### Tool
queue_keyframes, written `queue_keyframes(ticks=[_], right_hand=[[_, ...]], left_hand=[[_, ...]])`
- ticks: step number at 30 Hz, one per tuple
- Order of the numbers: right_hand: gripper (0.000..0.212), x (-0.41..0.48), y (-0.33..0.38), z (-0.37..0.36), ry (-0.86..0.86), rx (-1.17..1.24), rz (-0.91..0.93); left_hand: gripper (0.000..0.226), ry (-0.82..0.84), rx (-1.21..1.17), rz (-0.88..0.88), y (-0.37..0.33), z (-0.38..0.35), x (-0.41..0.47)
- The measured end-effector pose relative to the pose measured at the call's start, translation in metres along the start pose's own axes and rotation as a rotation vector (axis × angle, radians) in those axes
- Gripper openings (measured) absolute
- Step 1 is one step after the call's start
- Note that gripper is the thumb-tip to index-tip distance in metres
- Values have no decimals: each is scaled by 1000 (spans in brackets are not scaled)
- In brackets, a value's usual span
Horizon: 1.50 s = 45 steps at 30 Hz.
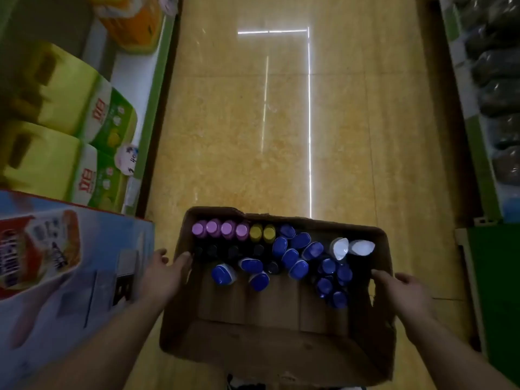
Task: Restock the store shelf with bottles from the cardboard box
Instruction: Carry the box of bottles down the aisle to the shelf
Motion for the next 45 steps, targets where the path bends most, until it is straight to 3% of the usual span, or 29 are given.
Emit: queue_keyframes(ticks=[4, 9, 14, 21, 24, 32, 45], right_hand=[[59, 25, -14, -2, 166, 34, -46], [60, 47, -20, 4, 291, 87, -144], [68, 61, -28, -6, 485, 190, -111], [58, 64, -32, -17, 441, 345, -10], [40, 64, -27, -18, 408, 324, -39], [56, 53, -23, -17, 376, 318, -45], [42, -33, -17, -3, 361, 242, -164]], left_hand=[[42, 223, -130, 52, 11, -4, 27], [58, 329, -308, 158, 17, -11, 43], [50, 404, -300, 140, 26, -16, 60], [33, 377, -333, 97, 31, -19, 73], [27, 318, -346, 85, 26, -23, 78], [38, 274, -313, 81, 20, -20, 81], [21, 316, -198, 167, 31, 28, 1]])
Point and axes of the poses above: each hand's wrist, its own x-axis towards the middle knuckle, its own z-axis out of the back of the hand, y = z × x, the point moved 1 cm from there along x, towards the middle knuckle, and after that the axes turned 13 degrees about y, right-handed, at the moved point
